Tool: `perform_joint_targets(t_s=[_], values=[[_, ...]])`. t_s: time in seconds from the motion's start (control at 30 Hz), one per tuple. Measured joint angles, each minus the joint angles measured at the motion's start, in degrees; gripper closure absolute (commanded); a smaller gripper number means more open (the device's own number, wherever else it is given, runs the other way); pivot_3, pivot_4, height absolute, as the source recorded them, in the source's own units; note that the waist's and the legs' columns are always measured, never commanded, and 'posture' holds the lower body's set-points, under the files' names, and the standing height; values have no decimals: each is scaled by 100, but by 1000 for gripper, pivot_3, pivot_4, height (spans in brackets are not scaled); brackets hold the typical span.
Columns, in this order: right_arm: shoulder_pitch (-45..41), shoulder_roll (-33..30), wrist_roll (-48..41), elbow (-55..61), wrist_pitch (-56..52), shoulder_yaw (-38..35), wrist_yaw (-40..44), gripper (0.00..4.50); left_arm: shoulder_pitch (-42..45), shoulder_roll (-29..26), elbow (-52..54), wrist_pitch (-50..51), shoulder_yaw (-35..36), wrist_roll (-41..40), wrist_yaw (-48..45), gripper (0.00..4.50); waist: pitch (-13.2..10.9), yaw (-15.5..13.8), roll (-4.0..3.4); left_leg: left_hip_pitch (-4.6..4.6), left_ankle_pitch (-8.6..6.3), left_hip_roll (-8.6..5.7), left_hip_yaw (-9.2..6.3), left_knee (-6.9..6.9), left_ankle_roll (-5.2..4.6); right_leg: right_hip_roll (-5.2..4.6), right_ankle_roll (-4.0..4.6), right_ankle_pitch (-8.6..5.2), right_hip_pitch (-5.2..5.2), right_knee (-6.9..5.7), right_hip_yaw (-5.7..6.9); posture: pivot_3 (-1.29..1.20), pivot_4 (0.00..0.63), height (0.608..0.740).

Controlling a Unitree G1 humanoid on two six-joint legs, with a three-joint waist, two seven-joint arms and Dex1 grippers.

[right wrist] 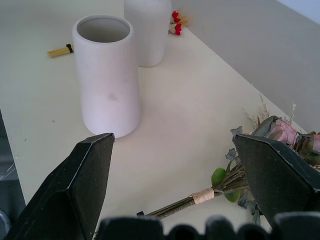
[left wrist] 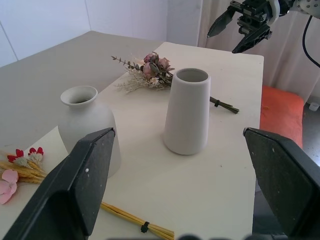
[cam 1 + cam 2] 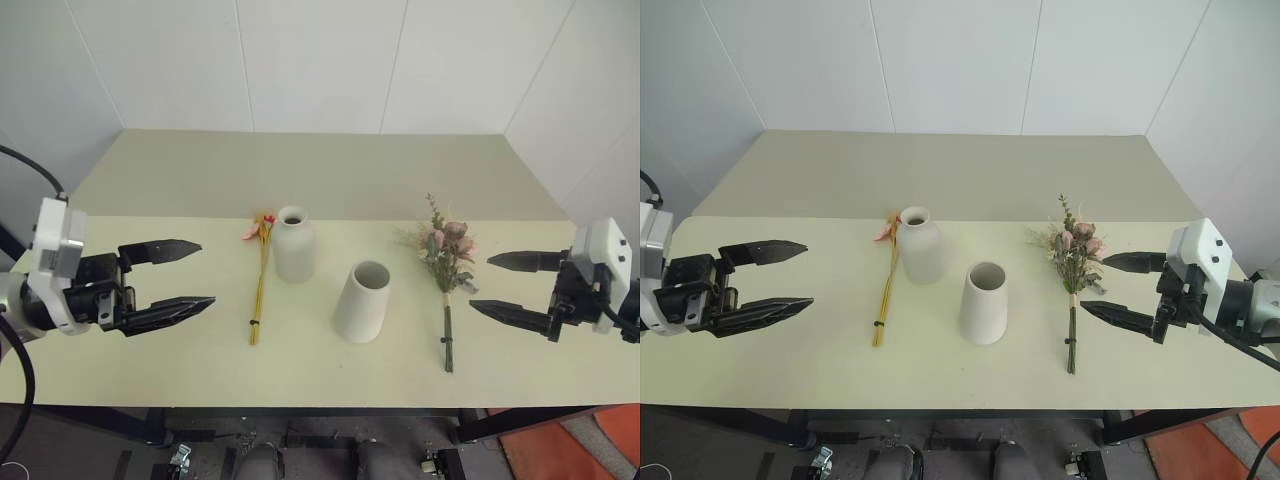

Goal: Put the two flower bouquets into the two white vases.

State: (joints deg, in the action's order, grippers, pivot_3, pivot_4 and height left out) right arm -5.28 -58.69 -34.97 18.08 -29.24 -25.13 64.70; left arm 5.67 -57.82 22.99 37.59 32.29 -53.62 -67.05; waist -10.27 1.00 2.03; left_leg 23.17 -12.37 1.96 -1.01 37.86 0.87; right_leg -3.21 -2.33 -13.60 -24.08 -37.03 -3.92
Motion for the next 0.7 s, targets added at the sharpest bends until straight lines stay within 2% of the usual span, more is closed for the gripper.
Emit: perform_joint_targets(t_s=[0.57, 0.7], values=[[4, 3, 10, 0, 0, 12, -27, 0, -1, -31, 2, 1, -1, 6, 25, 29, 0, 0, 0, 0, 0, 0, 0, 0, 0, 0, 0, 0, 0, 0, 0, 0, 150, 740], [1, 3, 13, 0, 0, 14, -47, 0, 96, -59, 2, 93, -220, 199, 419, 29, 0, -2, 0, -1, 0, 0, 0, 0, 0, 0, 0, 0, 2, 0, 0, 0, 150, 740]])
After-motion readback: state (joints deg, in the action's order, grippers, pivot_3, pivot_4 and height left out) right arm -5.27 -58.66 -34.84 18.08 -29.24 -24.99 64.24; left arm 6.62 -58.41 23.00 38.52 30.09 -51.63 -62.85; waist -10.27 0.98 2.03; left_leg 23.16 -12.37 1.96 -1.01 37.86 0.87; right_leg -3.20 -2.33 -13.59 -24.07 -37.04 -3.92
